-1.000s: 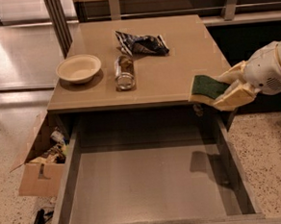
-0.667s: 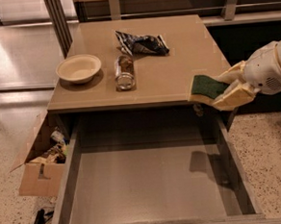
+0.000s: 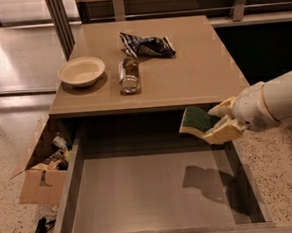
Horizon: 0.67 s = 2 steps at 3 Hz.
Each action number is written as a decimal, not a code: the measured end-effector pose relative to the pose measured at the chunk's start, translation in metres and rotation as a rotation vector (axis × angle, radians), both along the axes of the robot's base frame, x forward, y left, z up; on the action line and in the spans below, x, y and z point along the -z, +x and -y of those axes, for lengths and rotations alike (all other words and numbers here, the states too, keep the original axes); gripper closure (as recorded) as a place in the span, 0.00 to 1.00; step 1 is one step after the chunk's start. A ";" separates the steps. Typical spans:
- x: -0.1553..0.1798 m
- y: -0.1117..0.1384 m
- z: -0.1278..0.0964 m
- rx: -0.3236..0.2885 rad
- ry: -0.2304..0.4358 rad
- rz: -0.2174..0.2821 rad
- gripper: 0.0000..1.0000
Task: Place sponge into top drawer
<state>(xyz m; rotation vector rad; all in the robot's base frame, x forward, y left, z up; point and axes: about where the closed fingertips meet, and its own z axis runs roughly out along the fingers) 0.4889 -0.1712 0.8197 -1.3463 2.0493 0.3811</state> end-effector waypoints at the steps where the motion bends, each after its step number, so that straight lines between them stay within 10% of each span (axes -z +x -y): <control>1: 0.053 -0.025 -0.029 0.007 0.021 -0.038 1.00; 2: 0.103 -0.045 -0.053 -0.002 0.004 -0.057 1.00</control>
Offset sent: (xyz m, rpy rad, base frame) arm -0.0703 0.0788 -0.1677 -0.0161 0.0813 0.0037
